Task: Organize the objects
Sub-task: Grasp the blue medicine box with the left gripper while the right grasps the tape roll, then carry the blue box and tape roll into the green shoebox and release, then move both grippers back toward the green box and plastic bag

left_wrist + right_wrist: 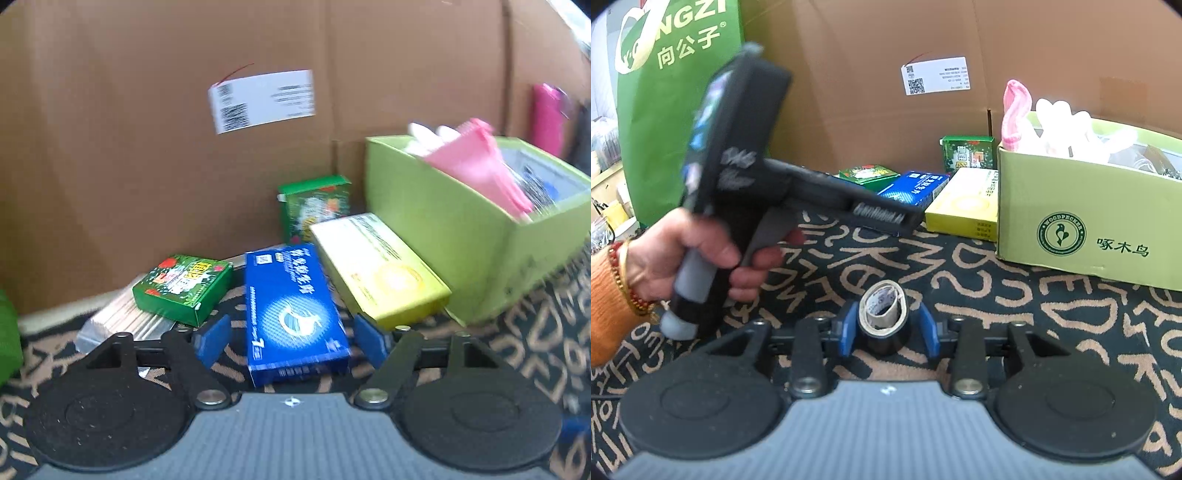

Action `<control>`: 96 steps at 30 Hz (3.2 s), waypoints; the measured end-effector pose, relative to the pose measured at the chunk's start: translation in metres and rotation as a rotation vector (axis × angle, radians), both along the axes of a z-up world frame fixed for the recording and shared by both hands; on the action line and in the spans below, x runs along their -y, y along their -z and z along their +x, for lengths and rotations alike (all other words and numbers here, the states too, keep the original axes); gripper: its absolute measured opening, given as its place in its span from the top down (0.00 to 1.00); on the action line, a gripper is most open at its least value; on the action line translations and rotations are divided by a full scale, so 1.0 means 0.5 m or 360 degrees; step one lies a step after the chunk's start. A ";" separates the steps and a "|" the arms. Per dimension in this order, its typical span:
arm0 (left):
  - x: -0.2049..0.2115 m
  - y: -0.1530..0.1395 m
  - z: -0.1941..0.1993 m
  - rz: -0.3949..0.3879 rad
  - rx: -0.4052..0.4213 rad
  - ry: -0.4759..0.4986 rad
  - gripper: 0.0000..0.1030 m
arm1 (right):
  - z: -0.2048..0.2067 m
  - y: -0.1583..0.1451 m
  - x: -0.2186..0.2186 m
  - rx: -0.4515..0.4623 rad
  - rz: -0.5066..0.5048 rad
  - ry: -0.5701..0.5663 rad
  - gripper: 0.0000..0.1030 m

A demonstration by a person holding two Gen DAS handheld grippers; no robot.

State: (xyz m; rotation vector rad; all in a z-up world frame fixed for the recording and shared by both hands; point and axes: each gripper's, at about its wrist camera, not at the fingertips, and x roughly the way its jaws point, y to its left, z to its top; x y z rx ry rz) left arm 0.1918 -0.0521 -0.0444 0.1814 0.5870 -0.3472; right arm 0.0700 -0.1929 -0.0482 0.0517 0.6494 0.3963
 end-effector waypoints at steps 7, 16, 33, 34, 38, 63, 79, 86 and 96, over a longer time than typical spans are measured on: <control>-0.009 0.007 0.002 -0.0047 -0.0068 -0.0020 0.43 | 0.010 0.004 0.008 -0.0024 0.0031 -0.0031 0.70; -0.057 -0.005 -0.193 -0.0029 -0.0157 0.0114 0.42 | -0.059 -0.011 0.029 -0.0022 -0.0159 -0.0096 0.70; -0.022 0.004 -0.176 -0.0036 -0.0135 -0.0001 0.43 | -0.055 -0.011 0.037 -0.0008 -0.0104 -0.0129 0.72; -0.024 -0.002 -0.178 -0.0047 -0.0143 0.0010 0.43 | -0.057 -0.015 0.042 0.0009 -0.0076 -0.0126 0.72; -0.018 -0.038 -0.214 -0.0090 -0.0073 0.0086 0.43 | -0.066 -0.039 0.079 0.0086 -0.0036 -0.0057 0.72; 0.334 -0.180 -0.074 -0.0311 0.0267 0.0359 0.43 | 0.089 -0.135 0.405 0.0475 -0.0222 0.0737 0.72; 0.237 -0.179 -0.139 -0.0508 0.0301 0.0279 0.07 | -0.034 -0.168 0.362 0.0752 -0.0178 0.0722 0.00; 0.158 -0.171 -0.229 -0.0504 0.0386 0.0203 0.05 | -0.118 -0.173 0.287 0.0799 -0.0107 0.0609 0.00; 0.068 -0.076 -0.243 -0.0404 0.0225 -0.0038 0.04 | -0.130 -0.100 0.172 0.0524 -0.0093 0.0457 0.00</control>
